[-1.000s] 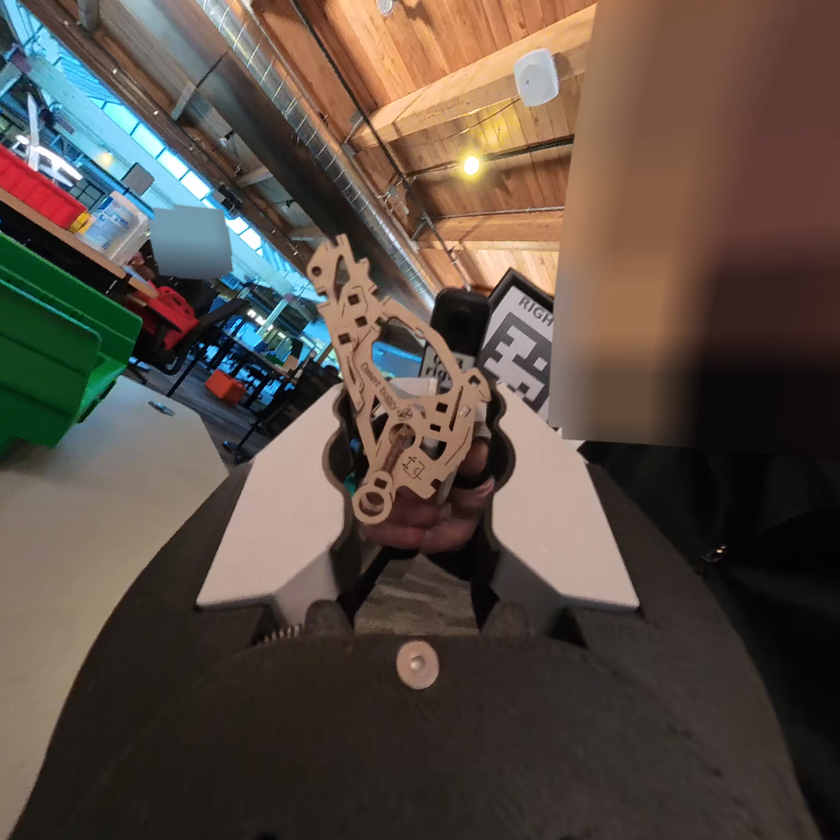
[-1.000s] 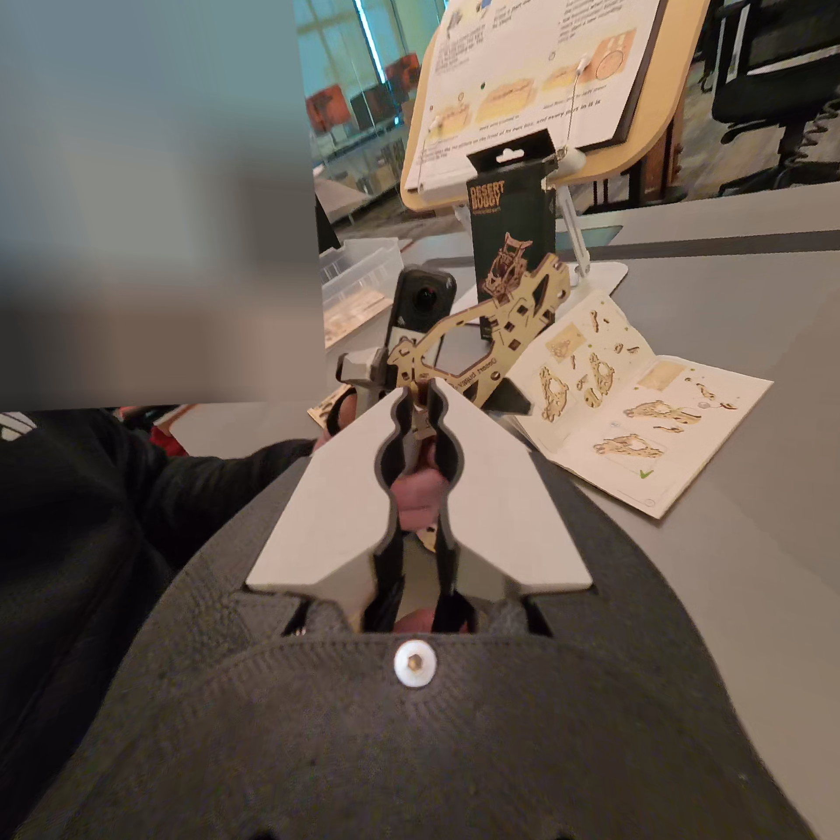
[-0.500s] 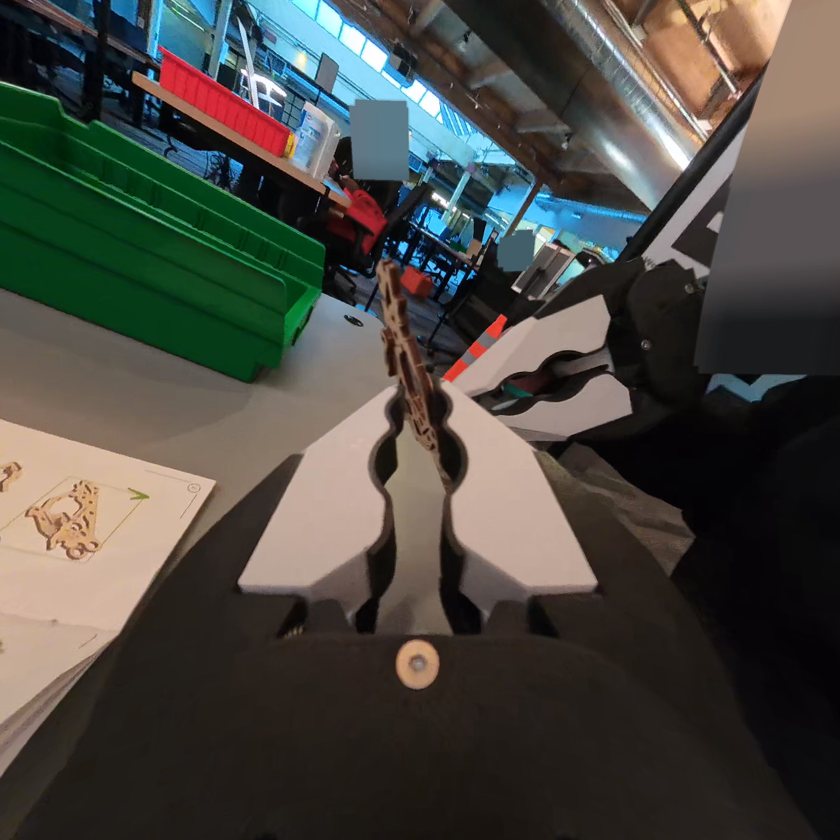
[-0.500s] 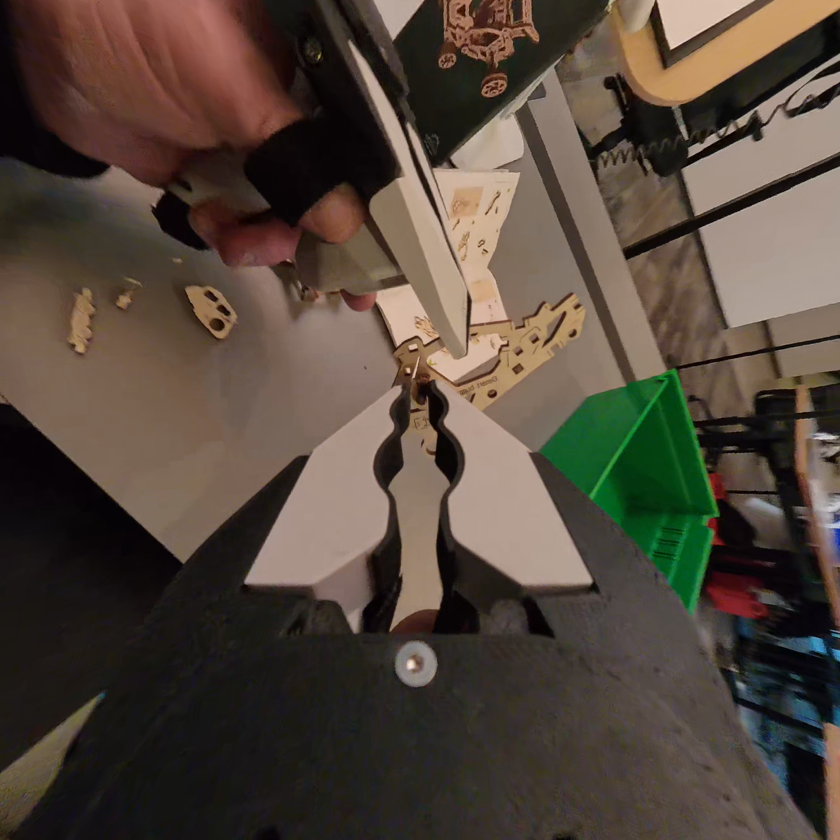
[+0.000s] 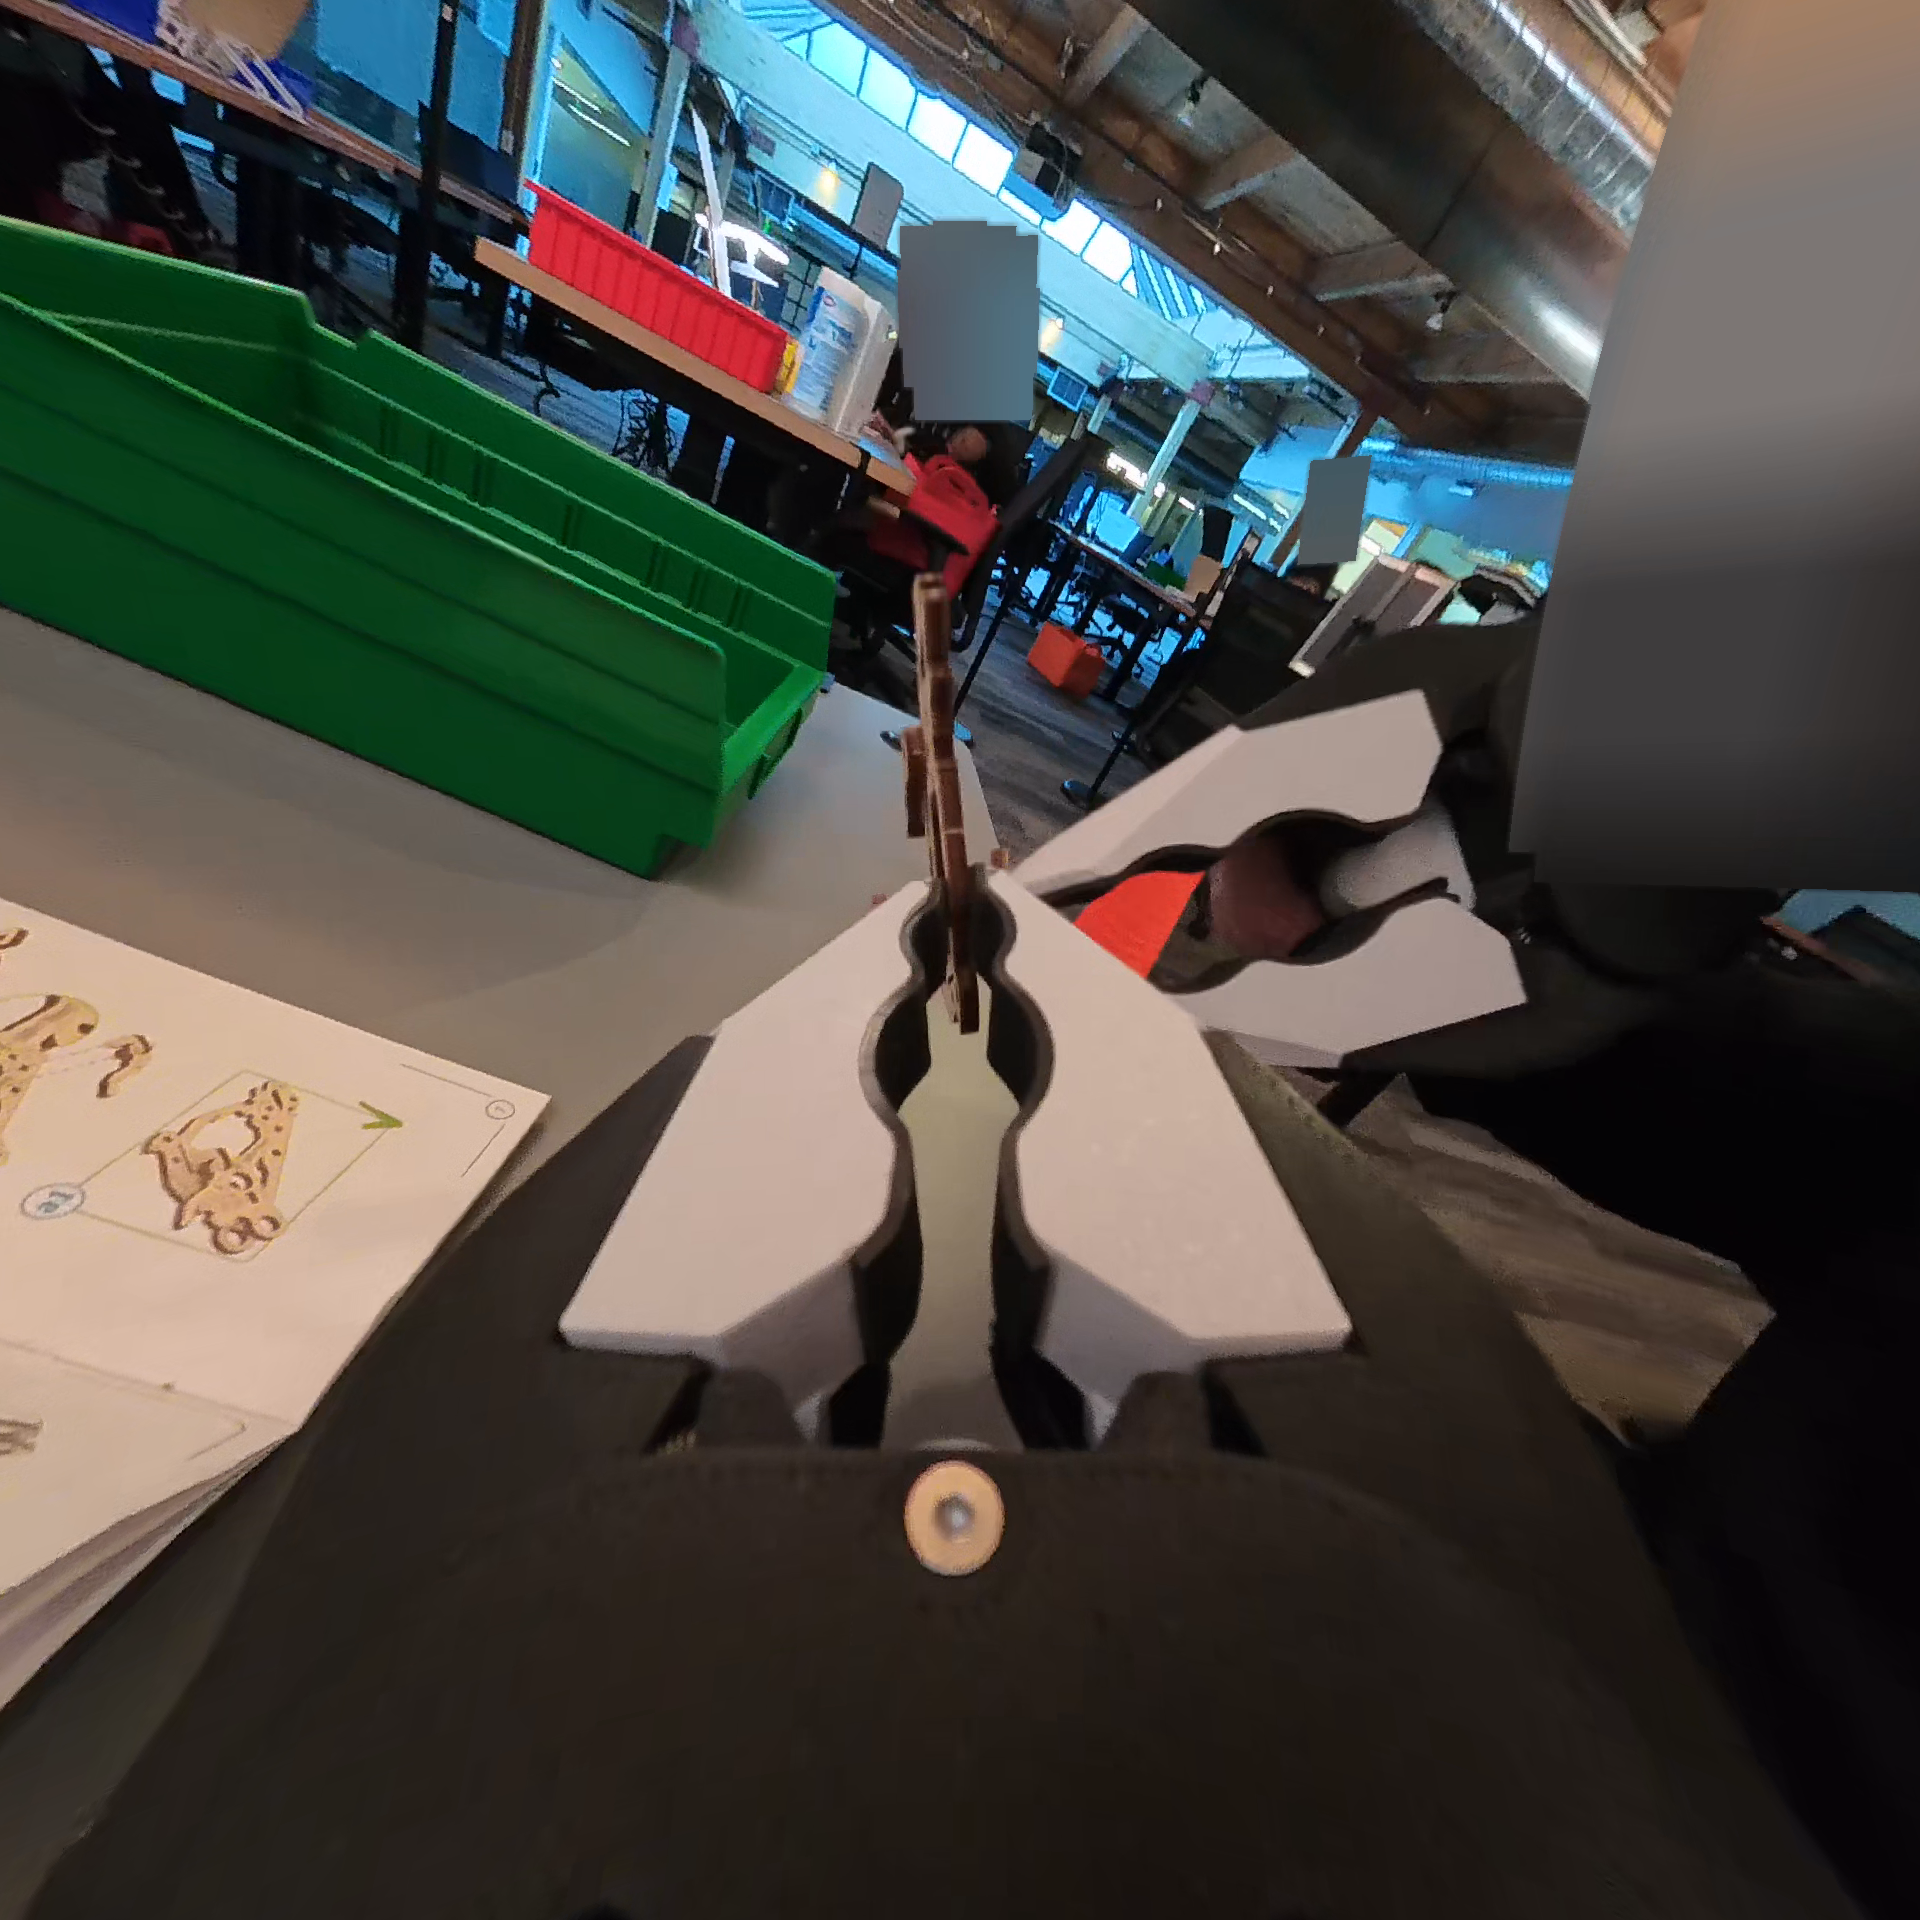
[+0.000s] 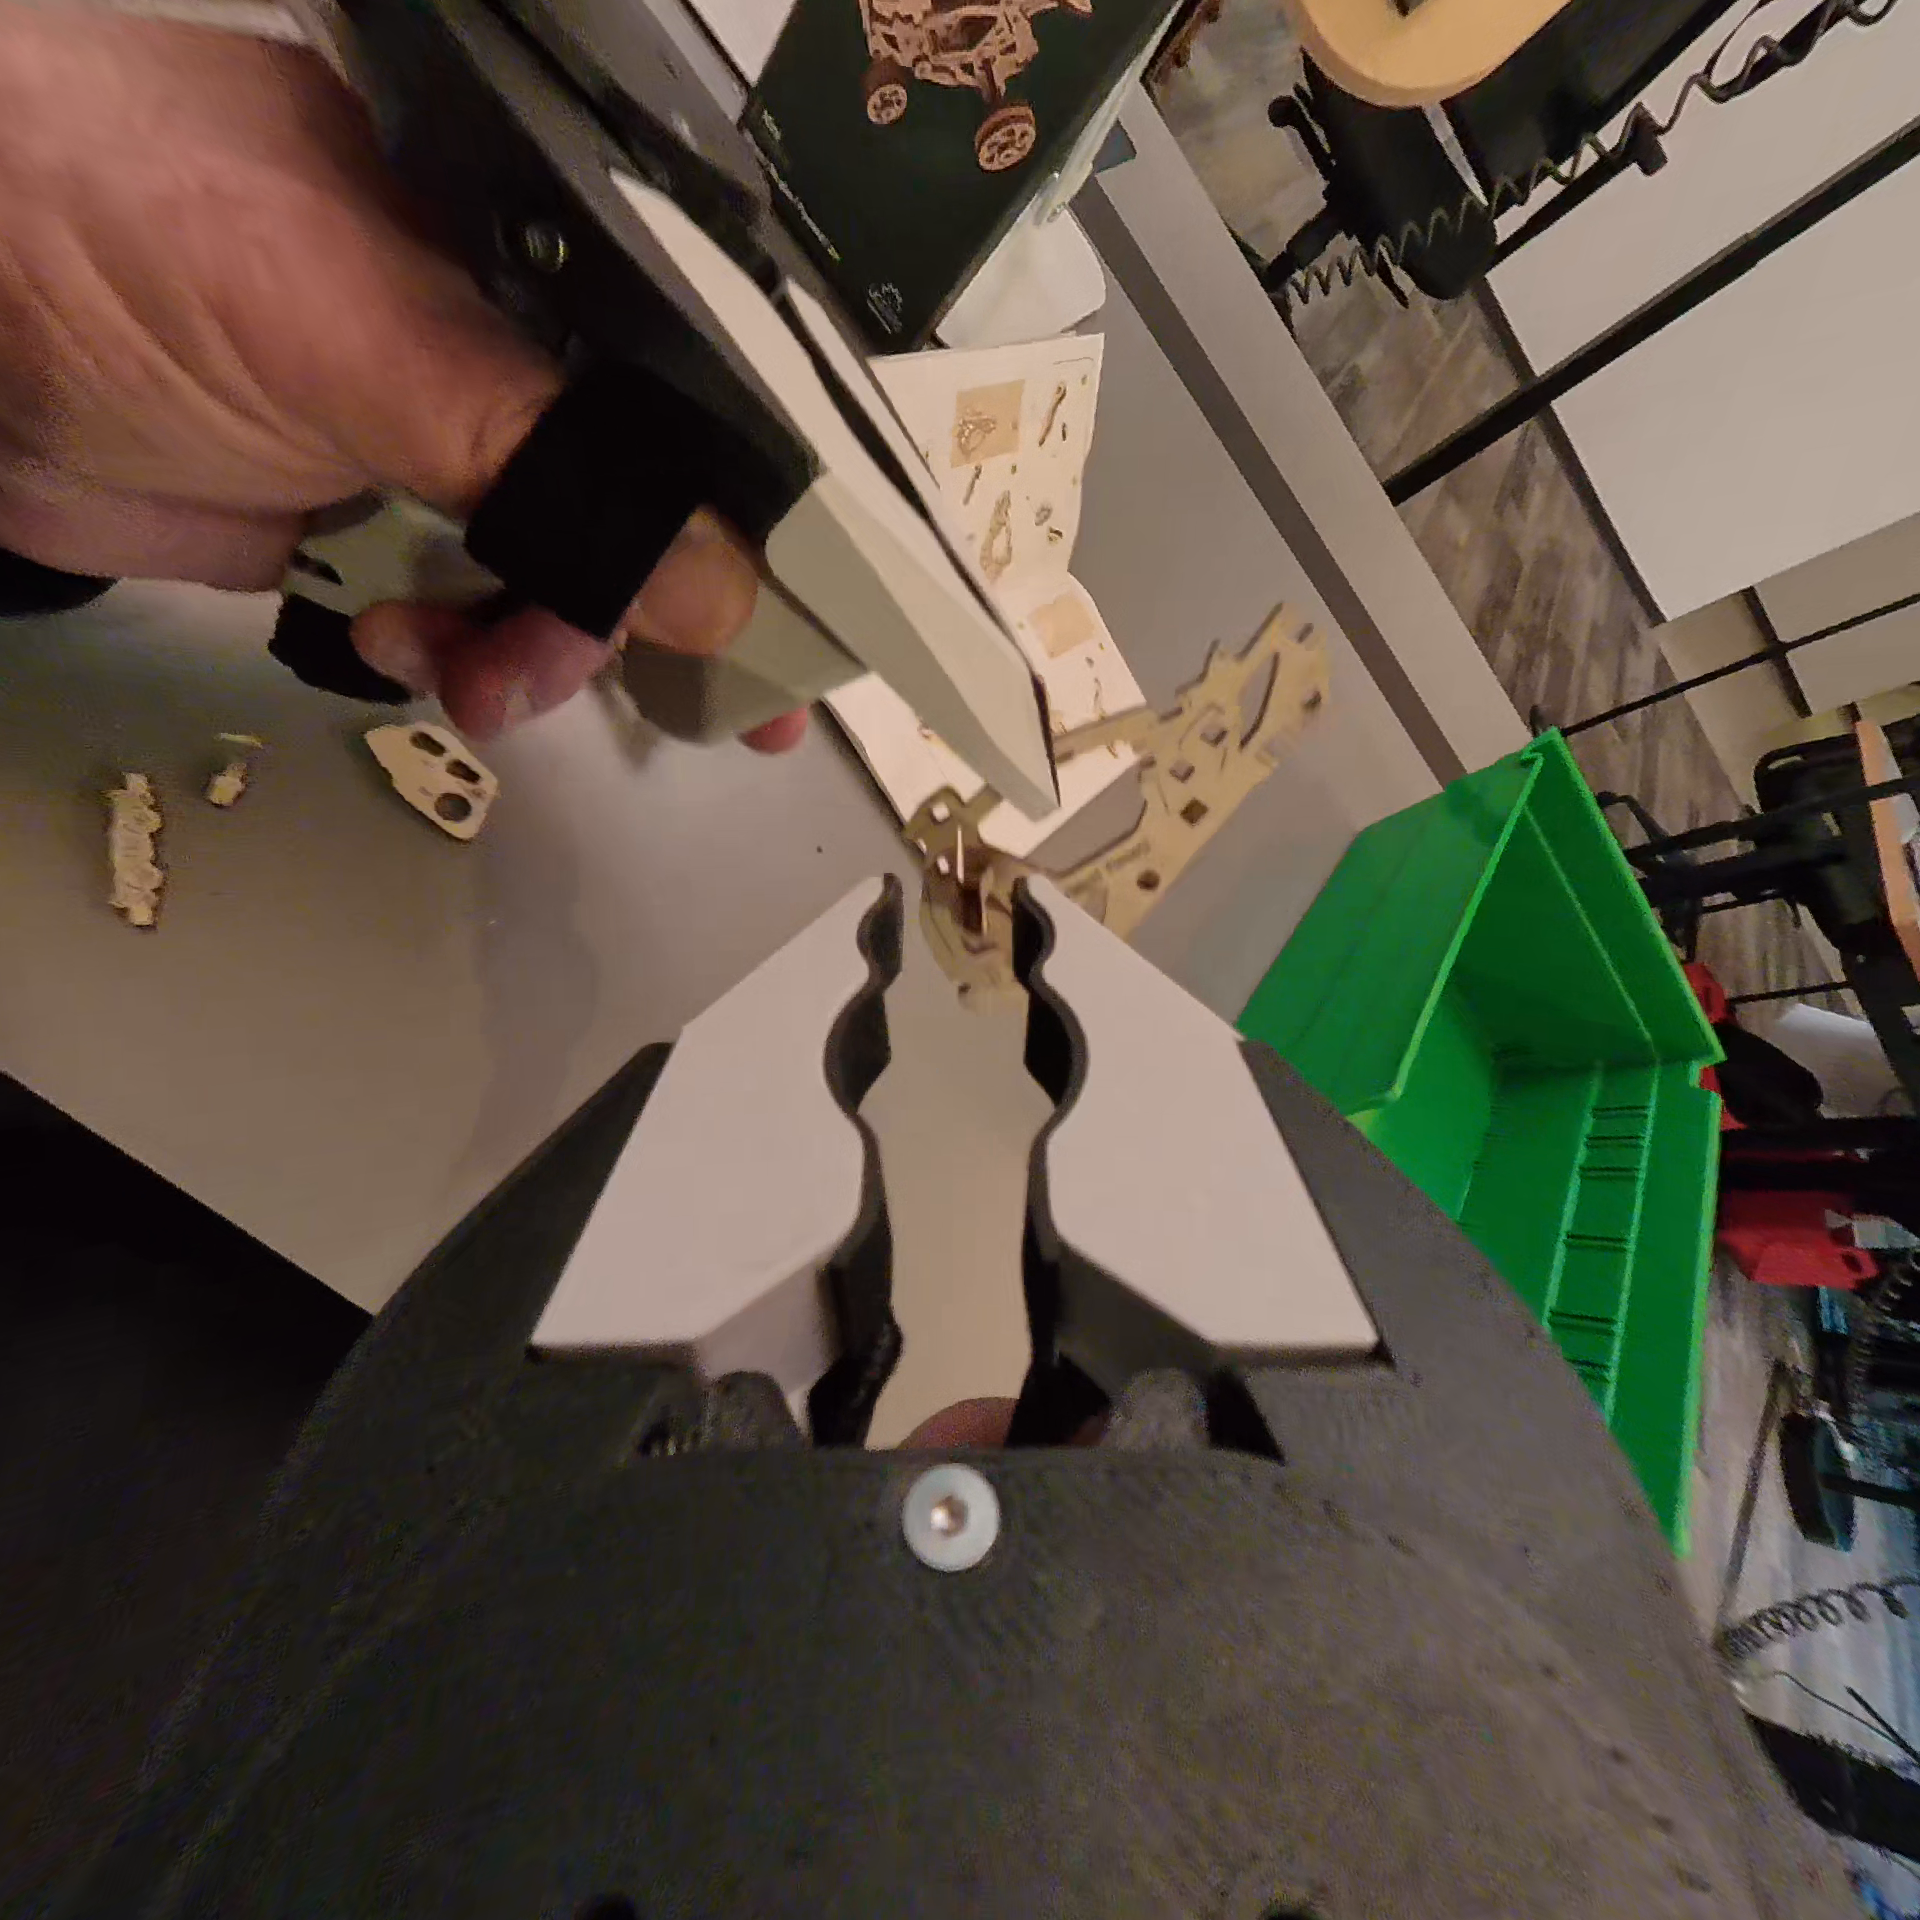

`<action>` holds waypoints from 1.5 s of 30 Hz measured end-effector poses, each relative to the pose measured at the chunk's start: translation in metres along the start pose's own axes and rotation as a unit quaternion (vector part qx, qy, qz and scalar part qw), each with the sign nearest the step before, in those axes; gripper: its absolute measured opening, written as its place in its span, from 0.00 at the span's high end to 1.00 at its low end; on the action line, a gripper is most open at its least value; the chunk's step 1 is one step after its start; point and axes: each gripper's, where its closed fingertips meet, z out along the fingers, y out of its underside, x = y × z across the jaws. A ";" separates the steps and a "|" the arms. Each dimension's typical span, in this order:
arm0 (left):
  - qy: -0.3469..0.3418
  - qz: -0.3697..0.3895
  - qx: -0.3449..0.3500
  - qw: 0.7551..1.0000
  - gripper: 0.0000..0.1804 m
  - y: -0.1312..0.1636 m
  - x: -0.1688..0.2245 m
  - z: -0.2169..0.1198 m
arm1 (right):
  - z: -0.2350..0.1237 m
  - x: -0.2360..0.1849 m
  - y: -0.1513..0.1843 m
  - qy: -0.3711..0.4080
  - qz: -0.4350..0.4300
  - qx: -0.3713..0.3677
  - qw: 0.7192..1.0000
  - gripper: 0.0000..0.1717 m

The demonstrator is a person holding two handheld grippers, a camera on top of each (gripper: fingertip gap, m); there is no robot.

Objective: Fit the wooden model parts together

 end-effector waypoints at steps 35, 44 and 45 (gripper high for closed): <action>-0.086 0.005 -0.013 0.996 0.99 0.013 -0.018 0.007 | 0.008 0.008 0.003 0.029 0.035 0.038 0.998 0.98; -0.099 -0.002 -0.035 0.994 1.00 0.016 -0.030 0.002 | -0.003 0.014 -0.002 -0.021 0.145 0.063 0.987 0.97; -0.090 -0.007 -0.065 0.994 1.00 0.024 -0.029 0.004 | -0.005 0.016 0.005 -0.025 0.151 0.058 0.987 0.97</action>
